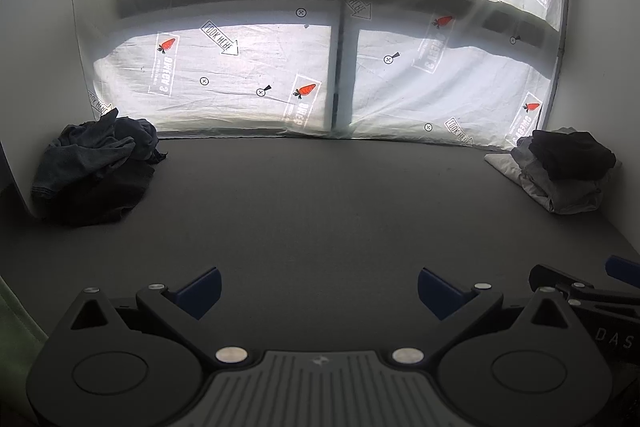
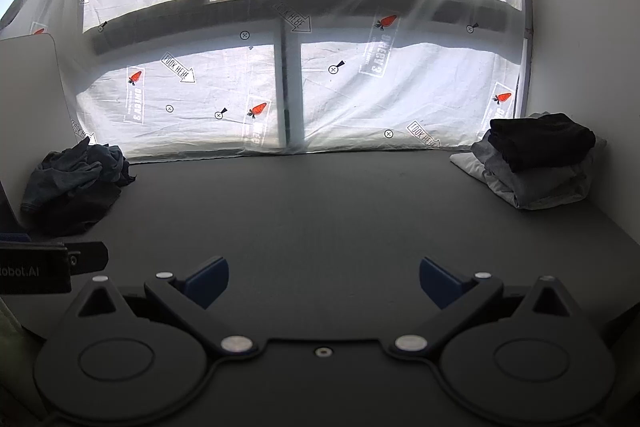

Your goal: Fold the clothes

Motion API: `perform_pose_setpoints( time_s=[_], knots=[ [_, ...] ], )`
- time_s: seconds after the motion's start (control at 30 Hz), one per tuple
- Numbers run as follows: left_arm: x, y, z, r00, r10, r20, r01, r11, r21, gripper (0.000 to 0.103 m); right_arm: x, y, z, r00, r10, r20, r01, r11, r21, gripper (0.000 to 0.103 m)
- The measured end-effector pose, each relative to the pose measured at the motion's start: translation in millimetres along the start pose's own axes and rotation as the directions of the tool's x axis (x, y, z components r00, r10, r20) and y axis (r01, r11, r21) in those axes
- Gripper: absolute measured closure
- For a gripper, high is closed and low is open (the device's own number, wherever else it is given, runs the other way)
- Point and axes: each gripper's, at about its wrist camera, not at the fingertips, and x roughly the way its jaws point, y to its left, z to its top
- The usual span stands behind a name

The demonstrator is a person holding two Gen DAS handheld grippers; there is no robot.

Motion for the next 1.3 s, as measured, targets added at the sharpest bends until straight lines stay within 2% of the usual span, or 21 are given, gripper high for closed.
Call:
perform_pose_setpoints(
  time_s=[0.33,0.57,0.77,0.97,1.13,1.3],
  knots=[
    [14.6,-1.8,2.0,1.000,-0.019,-0.024,0.019,1.000,-0.025,0.000,8.8,-4.7,1.7,0.999,-0.020,-0.031,0.020,1.000,-0.002,0.000],
    [46.5,-16.0,12.4,0.998,-0.030,-0.046,0.028,0.999,-0.044,0.000,29.8,-18.2,5.8,0.998,-0.026,-0.060,0.025,1.000,-0.011,0.000],
    [86.8,-29.5,30.5,0.997,-0.018,-0.076,0.015,0.999,-0.037,0.000,75.1,-44.8,19.8,0.994,-0.027,-0.105,0.030,0.999,0.025,0.000],
    [123.2,-29.3,67.6,0.992,0.070,-0.101,-0.073,0.997,-0.029,0.000,136.4,-43.0,42.5,0.988,0.012,-0.154,-0.006,0.999,0.036,0.000],
    [156.5,-6.4,86.1,0.979,0.114,-0.167,-0.136,0.983,-0.125,0.000,186.5,-36.1,60.2,0.979,0.050,-0.196,-0.044,0.999,0.032,0.000],
    [178.5,35.9,84.9,0.962,0.141,-0.232,-0.206,0.937,-0.281,0.000,236.6,-29.2,77.9,0.967,0.087,-0.238,-0.082,0.996,0.030,0.001]
  ],
)
